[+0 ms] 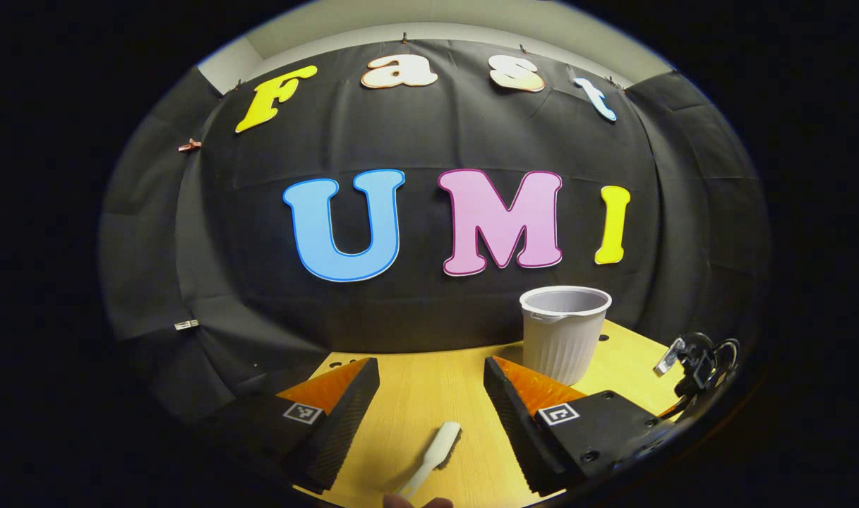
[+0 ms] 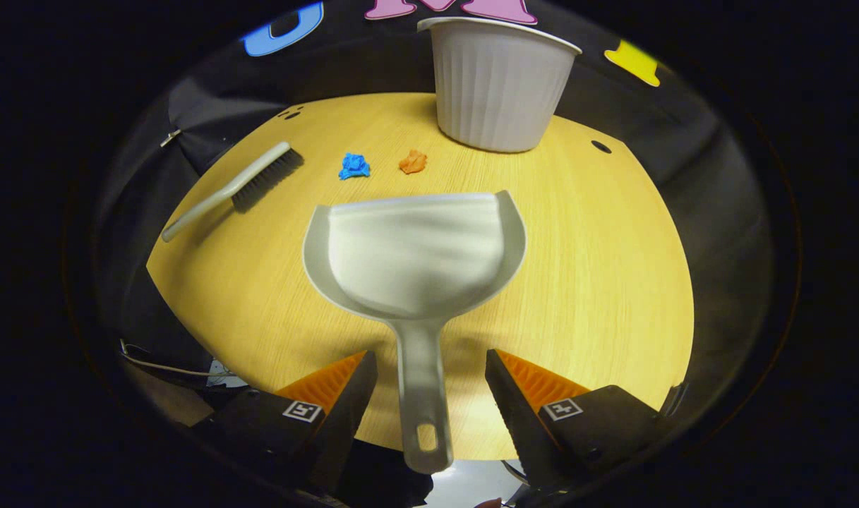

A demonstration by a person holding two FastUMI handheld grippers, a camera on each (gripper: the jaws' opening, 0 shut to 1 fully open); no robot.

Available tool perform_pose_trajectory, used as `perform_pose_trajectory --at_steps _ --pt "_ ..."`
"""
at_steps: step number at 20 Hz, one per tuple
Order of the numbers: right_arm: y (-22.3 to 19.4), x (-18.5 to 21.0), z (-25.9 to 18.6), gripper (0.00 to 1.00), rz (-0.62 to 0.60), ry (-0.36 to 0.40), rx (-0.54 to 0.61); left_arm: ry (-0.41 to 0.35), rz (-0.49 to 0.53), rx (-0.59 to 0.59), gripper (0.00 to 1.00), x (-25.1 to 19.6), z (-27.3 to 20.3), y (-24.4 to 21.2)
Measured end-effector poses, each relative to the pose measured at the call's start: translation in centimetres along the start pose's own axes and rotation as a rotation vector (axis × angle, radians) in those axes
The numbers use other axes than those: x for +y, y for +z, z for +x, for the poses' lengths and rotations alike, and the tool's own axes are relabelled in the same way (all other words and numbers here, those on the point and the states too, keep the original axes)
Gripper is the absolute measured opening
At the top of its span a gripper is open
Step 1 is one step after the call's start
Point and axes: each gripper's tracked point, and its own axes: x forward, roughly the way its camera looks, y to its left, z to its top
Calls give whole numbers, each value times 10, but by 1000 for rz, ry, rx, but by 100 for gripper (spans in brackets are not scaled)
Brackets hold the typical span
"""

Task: Pick up the small broom and dustpan from the desktop, sweep the trash into the dustpan with the broom, and then empty the trash into the garbage bin.

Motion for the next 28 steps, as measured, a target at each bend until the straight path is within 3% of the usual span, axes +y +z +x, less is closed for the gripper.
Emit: perform_pose_trajectory --at_steps 4,10,11,13,16,17,20,21,22,28 --pt "2 2 24 96 0 4 59 18 -3 14 95 2 0 -4" --pt "16 1 37 84 20 0 81 48 -20 41 95 6 6 -14" --pt "17 1 38 64 25 -2 94 52 -25 46 95 5 7 -16" --pt "18 2 36 40 -1 7 98 58 -29 57 95 6 11 -19" --pt "22 3 39 42 -12 27 71 62 -26 69 95 5 16 -26" --pt "23 5 38 35 -14 46 60 61 -23 79 95 5 18 -28" --pt "25 4 31 37 -21 61 26 37 -15 148 95 2 24 -48" --pt "25 4 23 33 -34 67 14 34 -6 191 95 3 28 -58" --pt "25 2 15 37 -50 68 6 32 4 237 95 3 32 -70" --pt "17 -9 -16 37 -108 67 -6 -71 5 598 94 2 34 -162"
